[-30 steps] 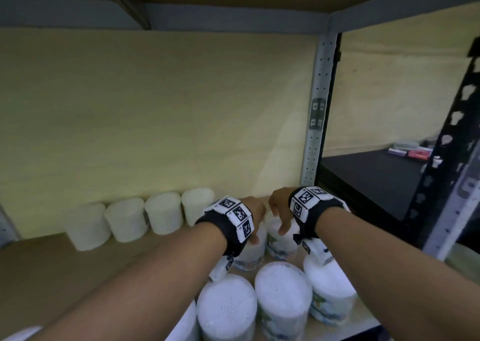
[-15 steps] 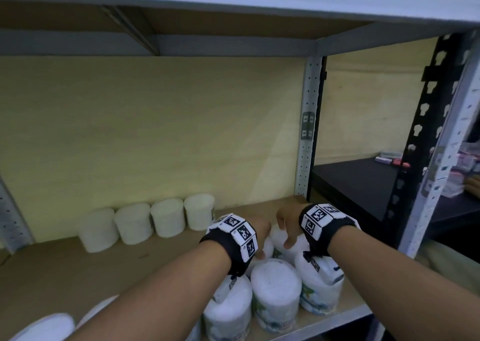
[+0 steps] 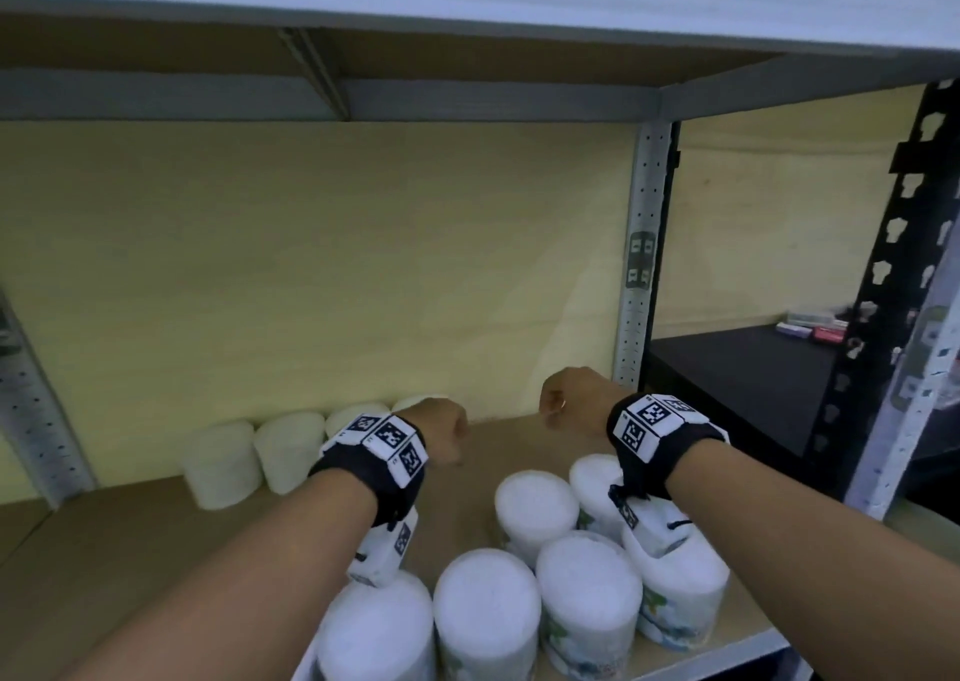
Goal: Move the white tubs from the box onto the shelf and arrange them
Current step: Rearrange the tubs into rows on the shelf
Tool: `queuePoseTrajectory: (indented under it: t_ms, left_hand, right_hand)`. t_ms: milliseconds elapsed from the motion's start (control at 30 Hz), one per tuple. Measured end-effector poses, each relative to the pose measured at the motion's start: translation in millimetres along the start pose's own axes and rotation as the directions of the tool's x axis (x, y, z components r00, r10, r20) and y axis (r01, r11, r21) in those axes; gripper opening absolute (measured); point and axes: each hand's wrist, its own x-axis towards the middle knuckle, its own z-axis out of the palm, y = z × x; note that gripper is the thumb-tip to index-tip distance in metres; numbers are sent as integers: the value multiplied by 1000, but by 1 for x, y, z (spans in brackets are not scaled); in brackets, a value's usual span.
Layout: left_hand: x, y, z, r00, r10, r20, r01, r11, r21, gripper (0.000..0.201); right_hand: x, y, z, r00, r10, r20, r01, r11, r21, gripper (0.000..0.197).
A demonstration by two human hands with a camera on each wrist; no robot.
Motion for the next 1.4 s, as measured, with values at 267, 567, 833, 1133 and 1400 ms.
queuePoseTrajectory:
  t_ms: [267, 567, 833, 1133, 1400]
  left_hand:
    - [-14, -98, -12, 986, -157, -64, 153, 986, -60, 51]
    - [7, -143, -6, 974, -170, -148, 155, 982, -109, 52]
    - [36, -160, 10, 968, -179, -175, 158, 979, -130, 52]
    - [43, -168, 15, 971, -132, -201, 114, 988, -100, 48]
    - [42, -167, 18, 968, -123, -219, 100, 988, -115, 46]
  right_hand:
    - [39, -56, 18, 994, -100, 40, 100, 995, 20, 32]
    - [98, -101, 39, 989, -117, 92, 120, 992, -32, 41]
    - [143, -119, 53, 982, -68, 175, 102, 976, -192, 62]
    - [159, -127, 67, 975, -32, 221, 106, 938, -331, 61]
    - [157, -130, 65, 973, -49, 227, 132, 920, -368, 55]
